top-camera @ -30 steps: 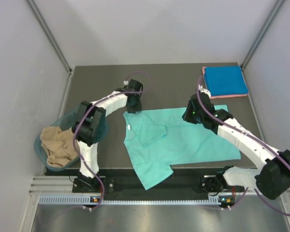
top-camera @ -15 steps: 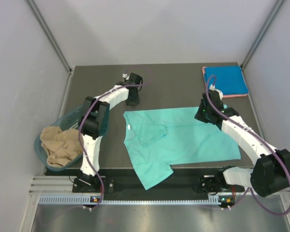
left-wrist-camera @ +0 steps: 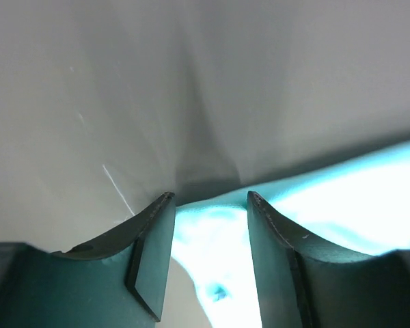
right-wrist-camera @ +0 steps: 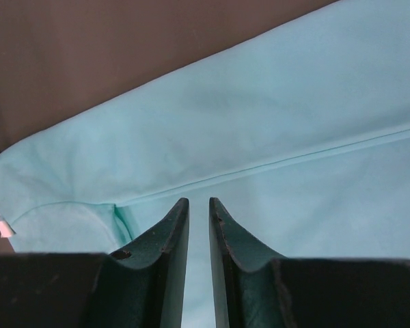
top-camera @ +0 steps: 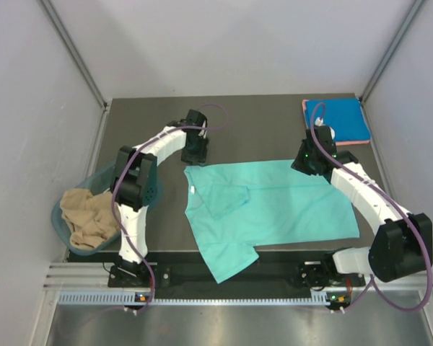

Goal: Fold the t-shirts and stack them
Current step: Fold the tshirt

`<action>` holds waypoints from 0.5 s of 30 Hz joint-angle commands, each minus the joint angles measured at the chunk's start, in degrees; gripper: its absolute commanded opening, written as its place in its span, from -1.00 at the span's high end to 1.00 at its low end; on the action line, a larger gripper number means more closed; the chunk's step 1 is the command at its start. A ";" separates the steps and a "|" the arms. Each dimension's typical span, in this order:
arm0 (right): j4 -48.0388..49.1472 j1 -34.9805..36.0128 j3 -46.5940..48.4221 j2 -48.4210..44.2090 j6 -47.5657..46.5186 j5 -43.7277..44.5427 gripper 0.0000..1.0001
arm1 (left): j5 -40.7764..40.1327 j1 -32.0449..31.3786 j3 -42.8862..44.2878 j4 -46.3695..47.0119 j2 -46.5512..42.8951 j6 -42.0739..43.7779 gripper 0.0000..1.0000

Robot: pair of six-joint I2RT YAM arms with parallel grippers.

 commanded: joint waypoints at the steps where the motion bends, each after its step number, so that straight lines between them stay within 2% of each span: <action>1: 0.62 -0.52 2.55 -0.34 -1.36 -1.80 0.62 | 3.78 0.95 0.63 -4.32 -4.99 6.73 -0.04; 5: 0.62 -0.52 2.12 -0.95 -1.80 -2.51 0.62 | 5.80 2.44 0.19 -3.71 -5.96 8.31 -0.05; 11: 1.58 -0.61 -0.43 -2.80 -1.89 -2.94 0.61 | 4.39 3.50 0.10 -5.12 -5.61 10.95 -0.08; 15: 1.41 -2.01 0.35 -1.05 -0.14 -2.51 0.61 | 6.06 4.02 0.37 -4.68 -4.30 12.09 -0.08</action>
